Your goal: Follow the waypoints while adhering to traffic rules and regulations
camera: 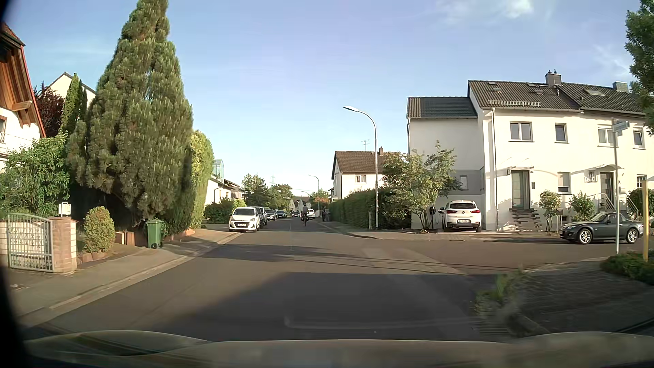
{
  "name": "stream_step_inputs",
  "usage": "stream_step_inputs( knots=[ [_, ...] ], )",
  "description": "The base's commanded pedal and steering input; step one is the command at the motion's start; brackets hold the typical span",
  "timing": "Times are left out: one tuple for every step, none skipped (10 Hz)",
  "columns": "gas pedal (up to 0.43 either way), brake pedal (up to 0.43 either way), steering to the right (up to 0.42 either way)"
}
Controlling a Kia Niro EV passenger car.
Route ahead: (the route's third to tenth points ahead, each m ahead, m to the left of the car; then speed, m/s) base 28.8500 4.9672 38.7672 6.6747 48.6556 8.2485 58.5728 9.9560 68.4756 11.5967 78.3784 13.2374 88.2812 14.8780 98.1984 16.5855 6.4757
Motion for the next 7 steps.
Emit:
stream_step_inputs(
  knots=[
    [0.0, 0.03, -0.03],
    [0.0, 0.03, -0.034],
    [0.0, 0.03, -0.044],
    [0.0, 0.03, -0.043],
    [0.0, 0.03, -0.04],
    [0.0, 0.03, -0.042],
    [0.0, 0.03, -0.042]
  ],
)
